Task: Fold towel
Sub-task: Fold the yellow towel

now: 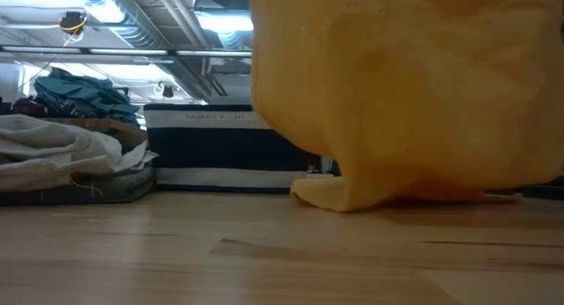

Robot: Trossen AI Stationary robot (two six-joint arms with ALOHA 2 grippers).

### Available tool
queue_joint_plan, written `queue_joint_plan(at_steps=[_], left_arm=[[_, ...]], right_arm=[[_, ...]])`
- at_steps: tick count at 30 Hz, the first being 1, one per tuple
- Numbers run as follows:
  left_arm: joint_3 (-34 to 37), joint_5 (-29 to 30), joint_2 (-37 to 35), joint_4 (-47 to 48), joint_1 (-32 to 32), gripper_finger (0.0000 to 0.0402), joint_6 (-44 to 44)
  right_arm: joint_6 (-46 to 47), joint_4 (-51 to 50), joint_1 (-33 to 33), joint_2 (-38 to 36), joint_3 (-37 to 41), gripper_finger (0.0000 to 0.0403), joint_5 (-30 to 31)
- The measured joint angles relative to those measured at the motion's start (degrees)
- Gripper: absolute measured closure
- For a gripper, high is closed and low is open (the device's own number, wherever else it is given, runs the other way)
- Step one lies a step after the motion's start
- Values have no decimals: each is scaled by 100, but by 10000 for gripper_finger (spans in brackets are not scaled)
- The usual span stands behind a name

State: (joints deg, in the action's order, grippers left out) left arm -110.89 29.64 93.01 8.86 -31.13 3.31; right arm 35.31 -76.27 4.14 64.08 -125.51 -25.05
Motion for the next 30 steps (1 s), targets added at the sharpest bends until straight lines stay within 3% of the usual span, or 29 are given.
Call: queue_joint_plan(at_steps=[7,16,30], left_arm=[[2,18,305,746,-93,401,792],[2,45,660,1535,-21,401,686],[2,-259,719,1624,-234,401,-887]], right_arm=[[-1021,-401,2,104,-2,398,309],[-2078,-1332,0,224,84,398,359],[-2040,-1370,0,255,720,398,183]])
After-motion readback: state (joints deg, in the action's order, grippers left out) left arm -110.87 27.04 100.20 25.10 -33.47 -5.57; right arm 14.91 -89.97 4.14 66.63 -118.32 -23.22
